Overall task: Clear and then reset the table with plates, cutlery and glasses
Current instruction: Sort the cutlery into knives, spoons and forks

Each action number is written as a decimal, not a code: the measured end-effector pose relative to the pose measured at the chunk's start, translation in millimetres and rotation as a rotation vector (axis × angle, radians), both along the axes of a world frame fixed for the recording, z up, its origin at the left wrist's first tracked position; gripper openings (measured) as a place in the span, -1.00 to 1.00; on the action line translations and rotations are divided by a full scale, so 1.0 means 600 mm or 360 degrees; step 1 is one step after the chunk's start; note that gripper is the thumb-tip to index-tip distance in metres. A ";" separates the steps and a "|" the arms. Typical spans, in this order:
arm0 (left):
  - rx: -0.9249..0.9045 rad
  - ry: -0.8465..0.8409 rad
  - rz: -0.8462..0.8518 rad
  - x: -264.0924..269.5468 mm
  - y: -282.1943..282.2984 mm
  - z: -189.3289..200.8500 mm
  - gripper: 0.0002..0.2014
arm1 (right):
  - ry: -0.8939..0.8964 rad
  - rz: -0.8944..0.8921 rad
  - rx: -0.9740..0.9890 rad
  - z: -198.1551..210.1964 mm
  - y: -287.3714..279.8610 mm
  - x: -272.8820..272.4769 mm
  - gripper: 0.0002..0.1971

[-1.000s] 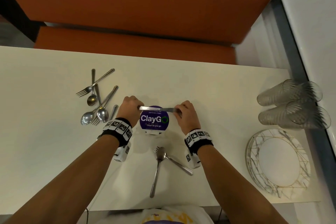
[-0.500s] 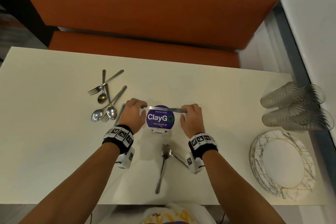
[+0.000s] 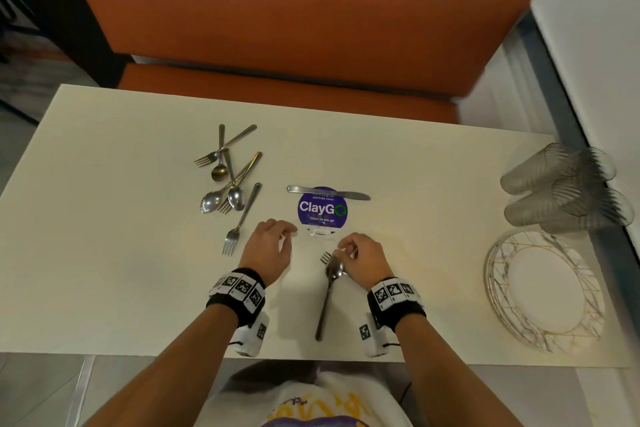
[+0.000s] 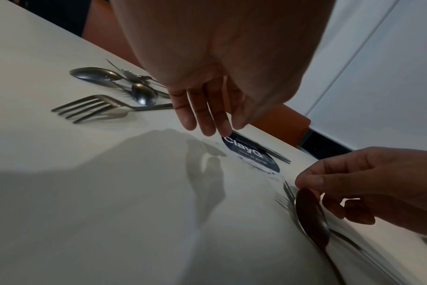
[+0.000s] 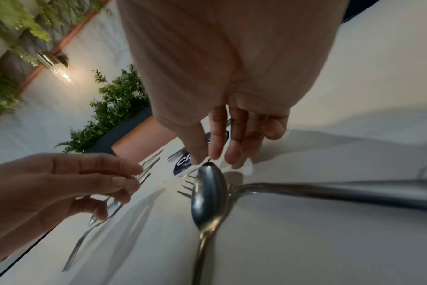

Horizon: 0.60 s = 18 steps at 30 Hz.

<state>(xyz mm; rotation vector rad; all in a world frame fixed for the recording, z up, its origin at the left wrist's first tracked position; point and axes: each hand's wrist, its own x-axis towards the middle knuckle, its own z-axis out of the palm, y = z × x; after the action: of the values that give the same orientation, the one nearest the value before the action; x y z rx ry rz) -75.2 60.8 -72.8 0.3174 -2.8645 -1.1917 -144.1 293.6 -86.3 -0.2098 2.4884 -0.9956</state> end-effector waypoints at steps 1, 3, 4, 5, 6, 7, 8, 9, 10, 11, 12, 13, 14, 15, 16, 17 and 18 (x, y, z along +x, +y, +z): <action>0.0020 -0.0015 0.0001 0.008 0.001 -0.001 -0.80 | -0.0025 -0.0014 0.0019 0.000 0.000 0.003 -0.87; 0.0045 -0.0031 0.0005 0.020 0.002 -0.002 -0.80 | -0.0049 -0.0036 0.0046 0.001 -0.002 0.006 -0.87; 0.0059 -0.0035 0.0012 0.025 0.003 -0.003 -0.80 | -0.0046 -0.0043 0.0058 0.000 -0.003 0.008 -0.89; 0.0071 -0.0039 0.0020 0.028 0.002 -0.004 -0.79 | -0.0036 -0.0052 0.0072 0.000 -0.003 0.009 -0.90; 0.0082 -0.0040 0.0025 0.031 0.002 -0.005 -0.79 | -0.0025 -0.0067 0.0082 0.000 -0.003 0.009 -0.91; 0.0091 -0.0032 0.0029 0.033 0.003 -0.004 -0.79 | -0.0019 -0.0085 0.0081 0.003 -0.004 0.010 -0.92; 0.0106 -0.0021 0.0036 0.033 0.002 -0.003 -0.79 | -0.0015 -0.0103 0.0079 0.006 -0.005 0.010 -0.92; 0.0126 -0.0016 0.0045 0.033 0.001 -0.003 -0.79 | -0.0018 -0.0122 0.0077 0.009 -0.006 0.009 -0.93; 0.0150 -0.0015 0.0053 0.033 -0.001 -0.002 -0.78 | -0.0023 -0.0140 0.0080 0.011 -0.007 0.007 -0.93; 0.0167 -0.0018 0.0054 0.032 -0.002 -0.001 -0.78 | -0.0028 -0.0150 0.0082 0.013 -0.008 0.006 -0.91; 0.0176 -0.0019 0.0053 0.031 -0.003 0.000 -0.78 | -0.0034 -0.0146 0.0095 0.014 -0.009 0.004 -0.87; 0.0179 -0.0020 0.0054 0.031 -0.004 0.001 -0.78 | -0.0054 -0.0129 0.0114 0.015 -0.012 0.003 -0.84; 0.0185 -0.0020 0.0057 0.030 -0.005 0.000 -0.78 | -0.0080 -0.0103 0.0151 0.014 -0.014 0.002 -0.83; 0.0195 -0.0017 0.0062 0.030 -0.007 -0.001 -0.79 | -0.0098 -0.0077 0.0190 0.013 -0.016 0.001 -0.86; 0.0208 -0.0015 0.0064 0.031 -0.008 -0.002 -0.79 | -0.0111 -0.0058 0.0222 0.013 -0.018 0.001 -0.89; 0.0217 -0.0016 0.0065 0.032 -0.009 -0.002 -0.79 | -0.0122 -0.0052 0.0242 0.015 -0.020 0.001 -0.92; 0.0221 -0.0021 0.0065 0.032 -0.010 -0.001 -0.79 | -0.0124 -0.0060 0.0246 0.016 -0.021 0.000 -0.94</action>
<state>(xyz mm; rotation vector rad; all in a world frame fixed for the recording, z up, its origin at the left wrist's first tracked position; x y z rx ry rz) -55.8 54.7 -73.1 0.3871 -2.7774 -1.3887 -144.3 280.8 -76.6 -0.0743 2.4917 -0.8050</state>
